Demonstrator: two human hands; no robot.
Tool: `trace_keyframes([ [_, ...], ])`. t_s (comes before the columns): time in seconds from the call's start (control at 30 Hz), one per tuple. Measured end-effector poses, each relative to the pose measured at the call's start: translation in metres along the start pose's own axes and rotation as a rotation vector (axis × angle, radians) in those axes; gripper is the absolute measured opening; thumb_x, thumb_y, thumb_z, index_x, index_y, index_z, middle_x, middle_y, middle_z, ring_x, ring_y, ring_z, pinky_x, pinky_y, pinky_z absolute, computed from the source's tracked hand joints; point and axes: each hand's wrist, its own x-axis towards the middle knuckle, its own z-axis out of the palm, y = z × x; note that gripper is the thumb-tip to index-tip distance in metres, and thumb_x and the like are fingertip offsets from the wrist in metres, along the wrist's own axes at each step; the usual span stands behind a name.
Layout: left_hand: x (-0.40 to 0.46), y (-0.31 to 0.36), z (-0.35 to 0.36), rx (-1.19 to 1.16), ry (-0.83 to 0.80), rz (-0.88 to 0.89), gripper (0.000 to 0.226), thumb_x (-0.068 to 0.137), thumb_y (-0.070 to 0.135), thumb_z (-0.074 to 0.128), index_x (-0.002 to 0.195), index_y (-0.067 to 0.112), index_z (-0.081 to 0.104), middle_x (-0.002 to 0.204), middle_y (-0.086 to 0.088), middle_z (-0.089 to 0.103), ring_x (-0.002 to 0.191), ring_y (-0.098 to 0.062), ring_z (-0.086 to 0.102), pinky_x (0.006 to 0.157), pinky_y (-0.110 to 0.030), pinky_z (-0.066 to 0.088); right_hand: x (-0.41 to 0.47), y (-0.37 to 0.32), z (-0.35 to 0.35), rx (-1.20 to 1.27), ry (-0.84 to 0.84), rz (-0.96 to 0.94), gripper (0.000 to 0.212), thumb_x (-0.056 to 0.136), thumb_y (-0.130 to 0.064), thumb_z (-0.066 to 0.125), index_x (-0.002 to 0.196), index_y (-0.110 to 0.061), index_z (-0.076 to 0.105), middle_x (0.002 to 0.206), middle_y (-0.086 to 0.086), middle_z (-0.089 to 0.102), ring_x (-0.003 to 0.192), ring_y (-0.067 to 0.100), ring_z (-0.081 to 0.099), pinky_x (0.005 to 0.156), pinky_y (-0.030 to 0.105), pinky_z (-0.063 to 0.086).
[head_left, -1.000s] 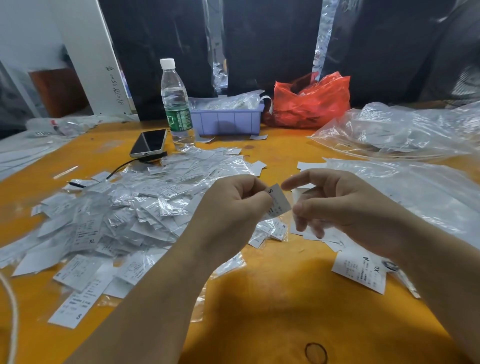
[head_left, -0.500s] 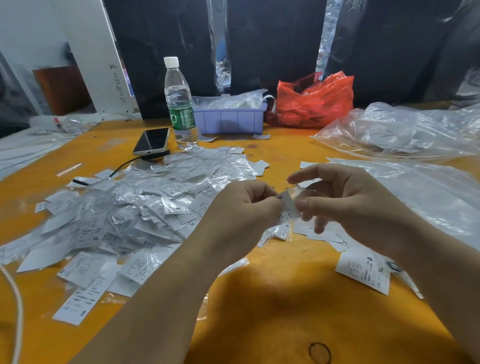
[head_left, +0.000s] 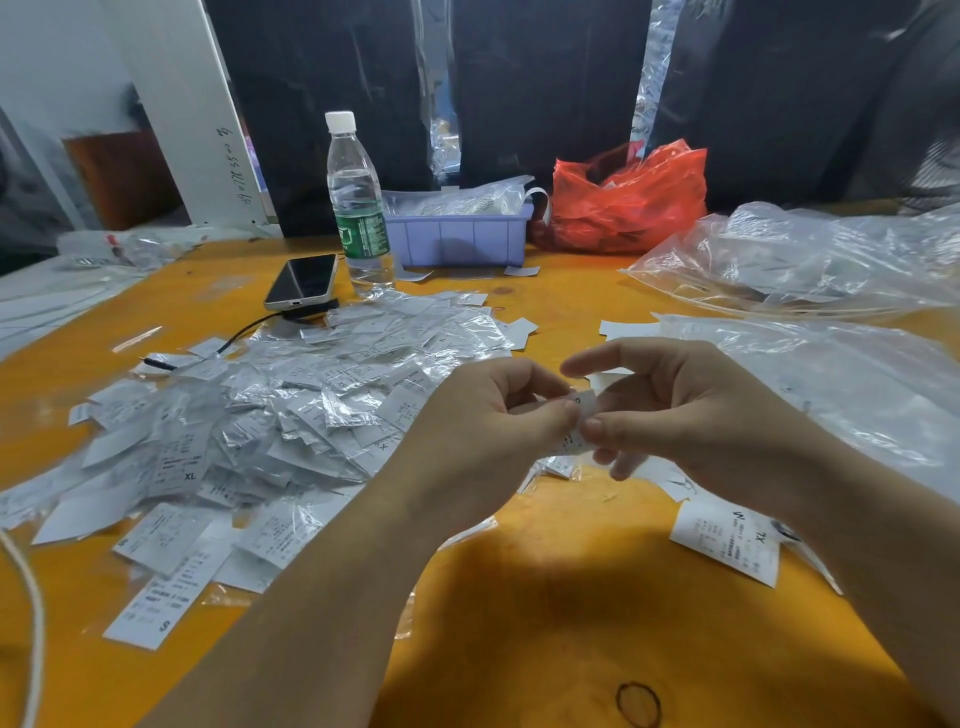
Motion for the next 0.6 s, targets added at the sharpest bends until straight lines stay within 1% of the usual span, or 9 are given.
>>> trace_keyframes([
  [0.03, 0.000, 0.000, 0.000, -0.002, 0.000, 0.005, 0.007, 0.090, 0.023, 0.068, 0.093, 0.019, 0.072, 0.089, -0.007, 0.073, 0.087, -0.022, 0.069, 0.084, -0.048, 0.055, 0.000, -0.001, 0.000, 0.002, -0.001, 0.007, 0.051, 0.064, -0.020, 0.074, 0.114, -0.017, 0.064, 0.085, 0.018, 0.072, 0.069, 0.027, 0.069, 0.060, 0.033, 0.059],
  [0.07, 0.001, -0.001, 0.000, -0.006, 0.002, 0.012, 0.007, 0.090, 0.025, 0.068, 0.093, 0.020, 0.072, 0.088, -0.008, 0.073, 0.082, -0.020, 0.069, 0.079, -0.045, 0.056, 0.000, -0.001, 0.000, 0.010, 0.000, 0.012, 0.051, 0.063, -0.020, 0.074, 0.114, -0.018, 0.064, 0.085, 0.017, 0.073, 0.068, 0.026, 0.070, 0.061, 0.032, 0.059],
  [0.1, 0.001, -0.001, 0.000, -0.014, 0.006, 0.015, 0.007, 0.090, 0.026, 0.067, 0.092, 0.021, 0.072, 0.086, -0.009, 0.072, 0.073, -0.016, 0.067, 0.069, -0.039, 0.056, 0.000, -0.002, 0.000, 0.024, 0.003, 0.016, 0.051, 0.063, -0.020, 0.074, 0.113, -0.017, 0.064, 0.085, 0.016, 0.073, 0.067, 0.025, 0.070, 0.062, 0.031, 0.059],
  [0.13, 0.001, -0.002, -0.001, -0.034, 0.009, 0.010, 0.008, 0.091, 0.027, 0.067, 0.092, 0.022, 0.072, 0.083, -0.007, 0.071, 0.063, -0.010, 0.062, 0.058, -0.029, 0.050, 0.000, -0.002, 0.000, 0.041, 0.011, 0.020, 0.052, 0.063, -0.018, 0.074, 0.114, -0.016, 0.064, 0.085, 0.017, 0.073, 0.067, 0.025, 0.069, 0.062, 0.031, 0.059],
  [0.2, 0.002, -0.003, -0.004, -0.106, 0.014, -0.025, 0.008, 0.092, 0.024, 0.065, 0.092, 0.020, 0.072, 0.071, 0.004, 0.069, 0.052, 0.000, 0.054, 0.050, -0.017, 0.042, 0.000, -0.003, -0.002, 0.067, 0.038, 0.034, 0.052, 0.062, -0.016, 0.073, 0.113, -0.014, 0.064, 0.084, 0.017, 0.073, 0.065, 0.024, 0.069, 0.062, 0.031, 0.060],
  [0.27, 0.005, -0.004, -0.008, -0.155, 0.042, -0.063, 0.007, 0.092, 0.017, 0.064, 0.093, 0.020, 0.070, 0.070, 0.009, 0.069, 0.054, 0.001, 0.055, 0.049, -0.017, 0.044, 0.001, -0.003, -0.004, 0.084, 0.067, 0.051, 0.050, 0.064, -0.013, 0.073, 0.113, -0.013, 0.064, 0.083, 0.014, 0.074, 0.063, 0.021, 0.068, 0.063, 0.031, 0.061],
  [0.37, 0.007, -0.007, -0.011, -0.160, 0.123, -0.061, 0.014, 0.090, 0.012, 0.066, 0.097, 0.024, 0.064, 0.084, -0.002, 0.071, 0.073, -0.011, 0.061, 0.054, -0.021, 0.050, 0.001, -0.003, -0.005, 0.069, 0.080, 0.063, 0.042, 0.073, -0.004, 0.073, 0.113, -0.014, 0.064, 0.080, 0.009, 0.075, 0.062, 0.020, 0.068, 0.065, 0.031, 0.061],
  [0.43, 0.007, -0.009, -0.010, -0.169, 0.153, -0.043, 0.016, 0.089, 0.013, 0.068, 0.099, 0.024, 0.062, 0.088, -0.004, 0.071, 0.080, -0.015, 0.064, 0.056, -0.020, 0.051, 0.001, -0.003, -0.004, 0.075, 0.073, 0.064, 0.041, 0.075, 0.001, 0.072, 0.113, -0.013, 0.064, 0.080, 0.012, 0.074, 0.062, 0.022, 0.067, 0.064, 0.031, 0.061],
  [0.6, 0.005, -0.008, -0.004, -0.138, 0.141, 0.033, 0.013, 0.086, 0.012, 0.072, 0.094, 0.020, 0.066, 0.085, -0.003, 0.072, 0.066, -0.007, 0.062, 0.054, -0.020, 0.051, 0.000, -0.002, 0.000, 0.057, 0.055, 0.061, 0.053, 0.061, -0.015, 0.074, 0.114, -0.012, 0.064, 0.088, 0.024, 0.069, 0.071, 0.030, 0.068, 0.067, 0.037, 0.061],
])
